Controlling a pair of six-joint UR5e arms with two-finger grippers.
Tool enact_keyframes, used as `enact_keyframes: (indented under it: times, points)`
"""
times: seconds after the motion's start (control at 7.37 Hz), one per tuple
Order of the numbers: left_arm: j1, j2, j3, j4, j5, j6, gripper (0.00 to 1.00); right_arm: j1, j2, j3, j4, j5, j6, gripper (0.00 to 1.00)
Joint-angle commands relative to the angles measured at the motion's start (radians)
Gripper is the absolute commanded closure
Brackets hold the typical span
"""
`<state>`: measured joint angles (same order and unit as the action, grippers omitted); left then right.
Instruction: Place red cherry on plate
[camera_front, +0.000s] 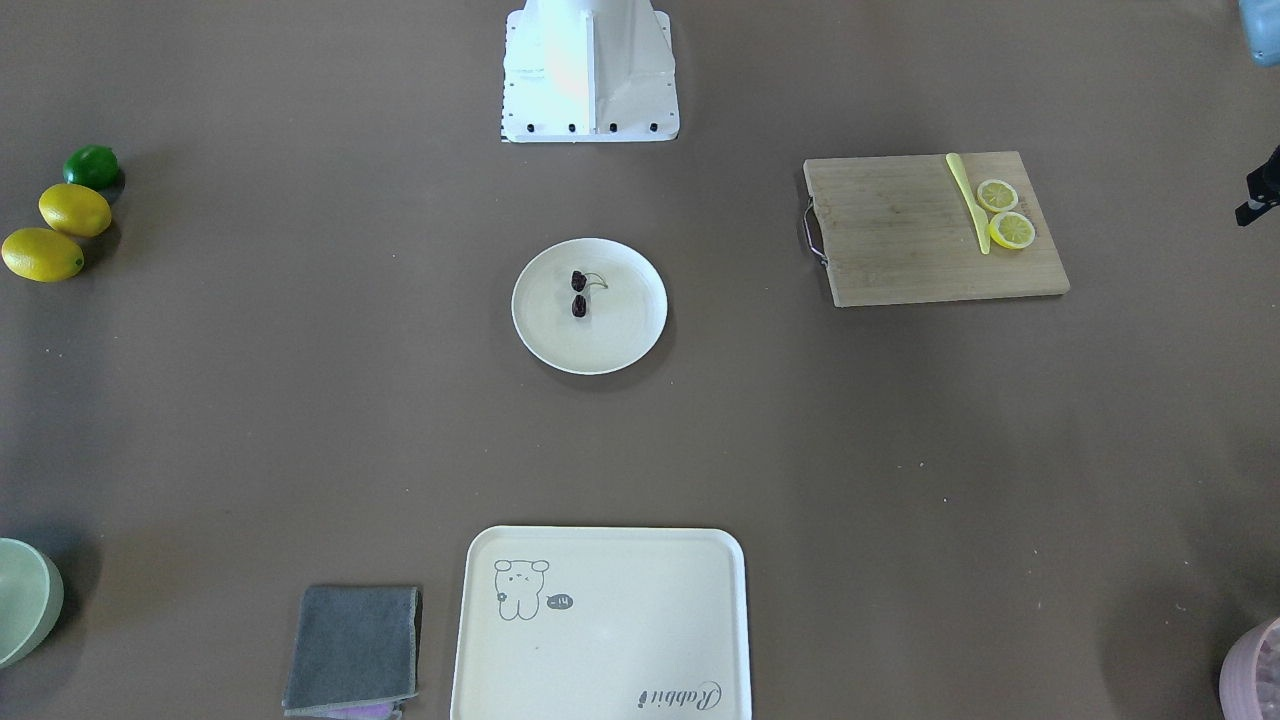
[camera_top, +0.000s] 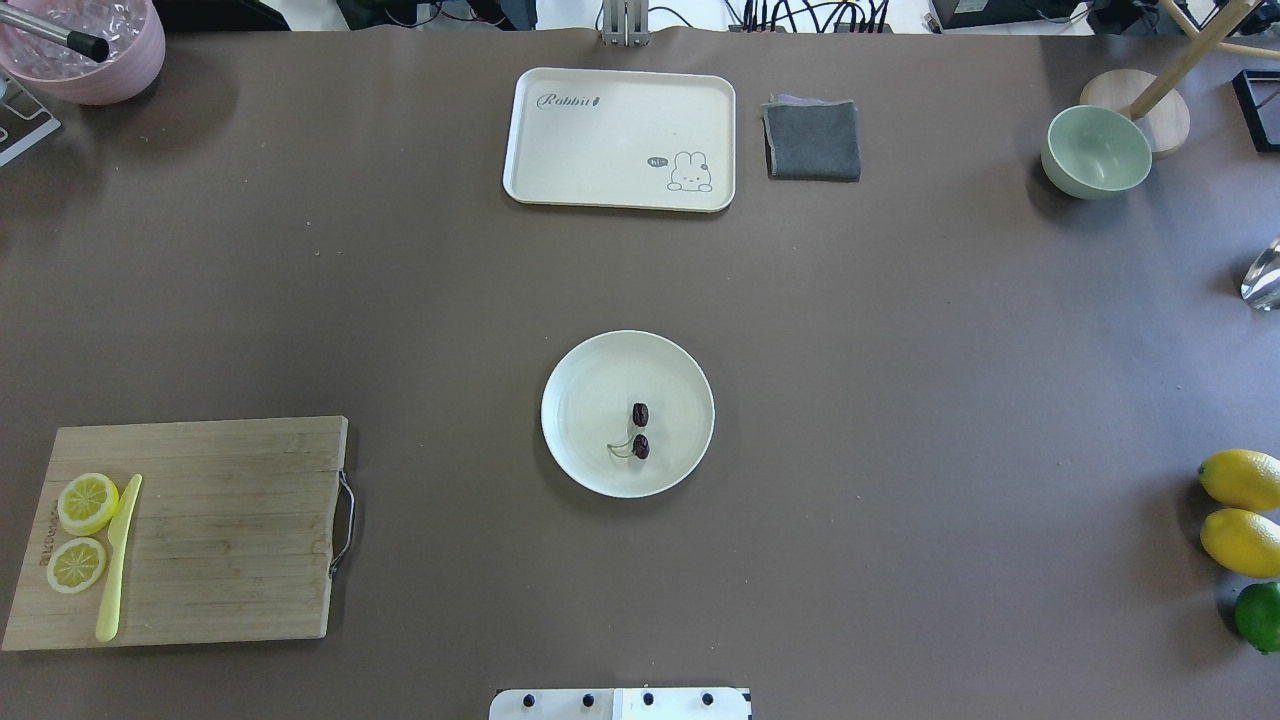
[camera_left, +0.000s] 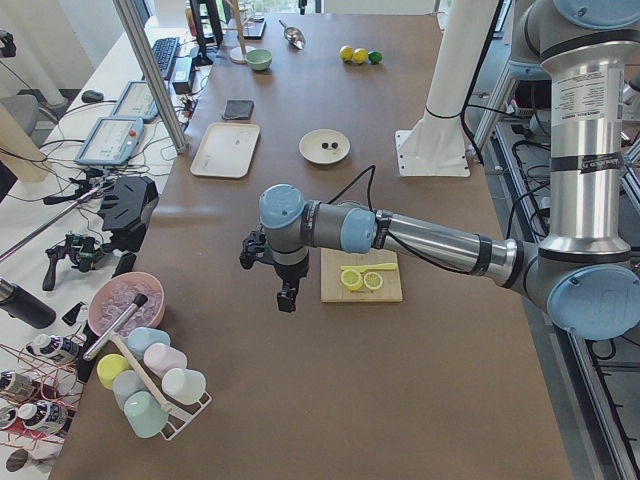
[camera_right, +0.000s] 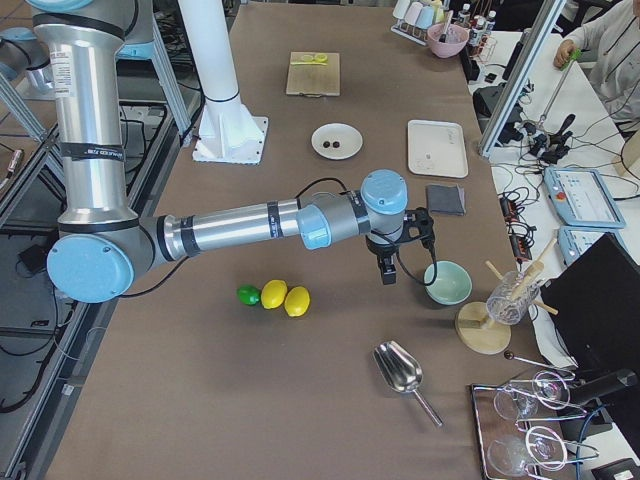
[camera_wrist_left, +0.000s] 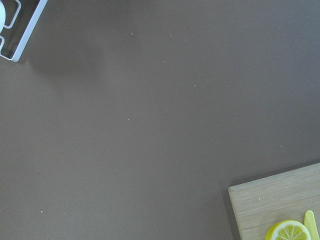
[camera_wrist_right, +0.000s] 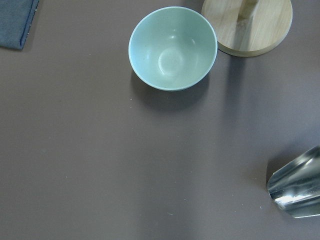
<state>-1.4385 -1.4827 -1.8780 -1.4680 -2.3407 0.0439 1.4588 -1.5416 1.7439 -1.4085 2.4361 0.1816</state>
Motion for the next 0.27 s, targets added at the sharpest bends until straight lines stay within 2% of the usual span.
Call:
enact_keyframes:
  times: [0.0, 0.14]
  points:
    - [0.000, 0.001, 0.000, 0.000, 0.001, 0.001, 0.03, 0.000, -0.005, 0.005, 0.000, 0.000, -0.001, 0.00]
    - [0.001, 0.001, 0.002, 0.000, 0.003, 0.001, 0.03, 0.000, -0.005, 0.005, 0.000, 0.000, -0.001, 0.00]
